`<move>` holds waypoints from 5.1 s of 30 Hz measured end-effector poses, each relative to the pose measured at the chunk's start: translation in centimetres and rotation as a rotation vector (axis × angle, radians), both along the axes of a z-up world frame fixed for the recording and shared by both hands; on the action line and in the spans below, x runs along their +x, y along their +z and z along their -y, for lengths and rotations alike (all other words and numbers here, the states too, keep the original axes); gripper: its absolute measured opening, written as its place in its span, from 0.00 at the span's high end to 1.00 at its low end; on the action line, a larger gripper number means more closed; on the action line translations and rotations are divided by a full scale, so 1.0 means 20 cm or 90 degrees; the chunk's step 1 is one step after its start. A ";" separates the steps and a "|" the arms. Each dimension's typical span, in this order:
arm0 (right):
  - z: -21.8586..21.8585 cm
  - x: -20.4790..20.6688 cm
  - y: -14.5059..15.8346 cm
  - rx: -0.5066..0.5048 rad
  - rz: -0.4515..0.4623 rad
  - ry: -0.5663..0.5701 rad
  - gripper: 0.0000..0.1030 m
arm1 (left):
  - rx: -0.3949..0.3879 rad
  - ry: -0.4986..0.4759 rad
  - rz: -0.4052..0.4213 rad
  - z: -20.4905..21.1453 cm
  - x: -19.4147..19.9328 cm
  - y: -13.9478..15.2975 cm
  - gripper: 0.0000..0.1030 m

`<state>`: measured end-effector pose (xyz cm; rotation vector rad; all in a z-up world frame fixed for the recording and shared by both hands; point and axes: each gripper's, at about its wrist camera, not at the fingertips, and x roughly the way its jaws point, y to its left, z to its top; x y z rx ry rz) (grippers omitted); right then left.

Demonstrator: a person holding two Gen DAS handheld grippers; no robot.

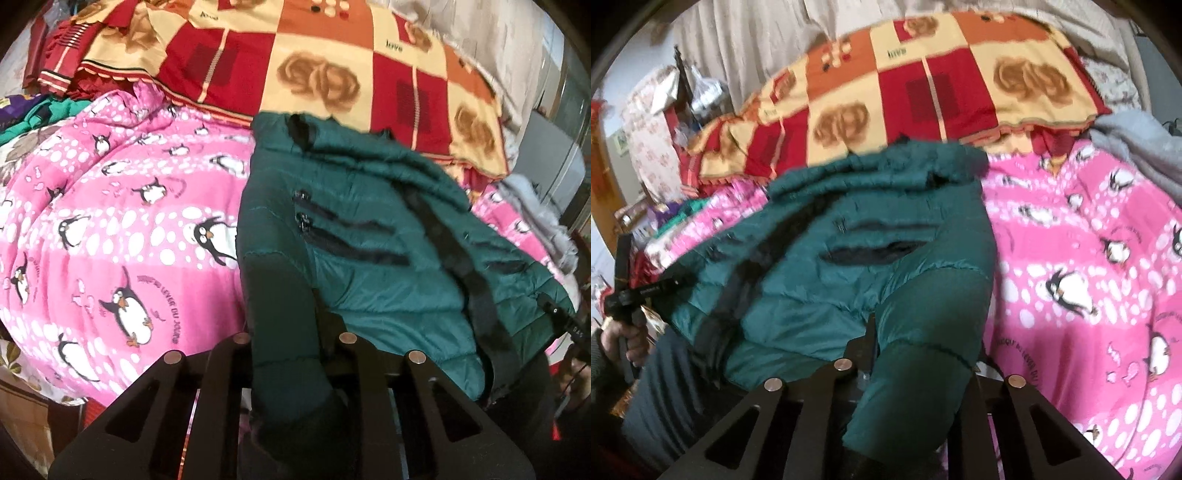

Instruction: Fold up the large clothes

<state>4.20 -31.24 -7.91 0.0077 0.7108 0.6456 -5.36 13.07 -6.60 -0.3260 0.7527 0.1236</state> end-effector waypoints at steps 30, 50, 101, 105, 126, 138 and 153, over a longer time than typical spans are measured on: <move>0.19 -0.53 0.54 0.108 0.126 0.050 0.89 | -0.115 0.042 0.167 -0.03 -0.57 0.52 0.87; -0.10 0.40 0.58 0.108 0.096 -0.052 0.89 | -0.045 0.103 0.136 -0.23 0.41 0.52 0.87; -0.13 0.92 0.28 0.170 -0.114 -0.088 0.31 | -0.100 0.087 0.045 -0.42 0.83 0.35 0.13; -0.20 0.93 0.28 0.122 -0.112 -0.054 0.31 | -0.043 0.039 0.069 -0.30 0.87 0.38 0.13; -0.54 1.44 -0.08 -0.134 -0.139 -0.110 0.51 | 0.132 0.072 -0.127 -0.25 1.46 -0.12 0.22; -0.47 1.58 -0.25 -0.068 -0.174 -0.122 0.49 | 0.116 0.079 -0.147 -0.27 1.62 -0.22 0.20; -0.15 0.95 0.28 -0.017 -0.065 -0.042 0.47 | 0.069 0.012 -0.019 -0.28 0.94 0.22 0.20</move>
